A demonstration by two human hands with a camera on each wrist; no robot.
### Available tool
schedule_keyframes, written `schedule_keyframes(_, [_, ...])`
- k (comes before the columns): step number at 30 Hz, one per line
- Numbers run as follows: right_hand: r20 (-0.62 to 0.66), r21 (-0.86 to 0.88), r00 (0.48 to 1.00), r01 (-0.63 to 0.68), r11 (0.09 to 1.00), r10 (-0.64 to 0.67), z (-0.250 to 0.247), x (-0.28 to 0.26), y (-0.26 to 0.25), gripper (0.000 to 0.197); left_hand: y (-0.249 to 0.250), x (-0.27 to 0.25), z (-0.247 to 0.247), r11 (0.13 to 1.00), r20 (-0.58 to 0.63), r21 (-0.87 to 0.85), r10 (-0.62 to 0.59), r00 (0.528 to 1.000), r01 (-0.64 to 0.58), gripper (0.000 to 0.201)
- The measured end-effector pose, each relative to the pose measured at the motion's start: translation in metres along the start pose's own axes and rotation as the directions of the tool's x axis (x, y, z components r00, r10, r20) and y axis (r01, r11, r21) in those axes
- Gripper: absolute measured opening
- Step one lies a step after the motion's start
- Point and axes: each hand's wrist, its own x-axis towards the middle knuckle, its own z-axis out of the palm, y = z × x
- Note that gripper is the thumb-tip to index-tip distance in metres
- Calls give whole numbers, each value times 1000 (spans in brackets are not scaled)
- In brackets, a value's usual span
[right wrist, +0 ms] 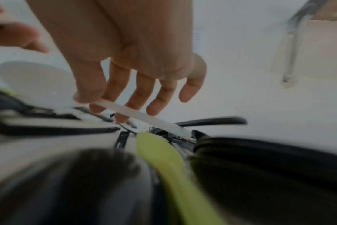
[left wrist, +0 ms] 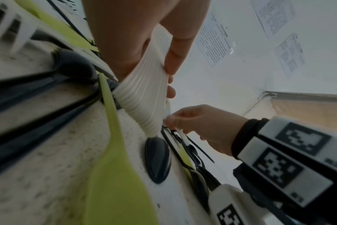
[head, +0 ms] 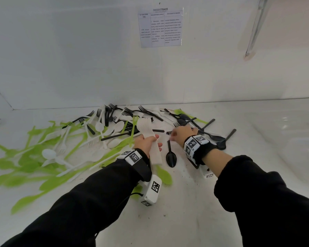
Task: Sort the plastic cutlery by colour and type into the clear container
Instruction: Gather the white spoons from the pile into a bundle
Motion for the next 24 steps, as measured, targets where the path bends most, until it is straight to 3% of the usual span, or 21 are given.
schedule_keyframes(3, [-176, 315, 978, -51, 948, 111, -15, 4, 8, 29, 2, 1, 5, 1000, -12, -2, 3, 1000, -3, 16])
schedule_keyframes(6, [-215, 568, 942, -93, 818, 256, -33, 14, 28, 32, 2, 2, 10, 1000, -5, 12, -2, 1000, 2, 17])
schedule_keyframes(10, [-62, 314, 958, -247, 917, 279, -40, 27, 58, 35, -1, 9, 14, 999, 7, 38, -34, 999, 34, 14])
schedule_keyframes(13, [20, 160, 968, -250, 955, 250, -33, 33, 66, 34, -2, 17, 18, 997, 15, 58, -49, 999, 48, 13])
schedule_keyframes(17, [75, 252, 969, -245, 936, 234, -30, 44, 75, 25, -1, 26, 26, 997, 39, 65, -43, 998, 40, 10])
schedule_keyframes(21, [-74, 181, 994, -66, 981, 81, -33, 50, 77, 25, -1, 32, 32, 997, 59, 70, -49, 997, 45, 10])
schedule_keyframes(24, [-35, 93, 987, 161, 983, -158, -28, 51, 74, 38, 0, 32, 34, 996, 66, 73, -54, 996, 49, 19])
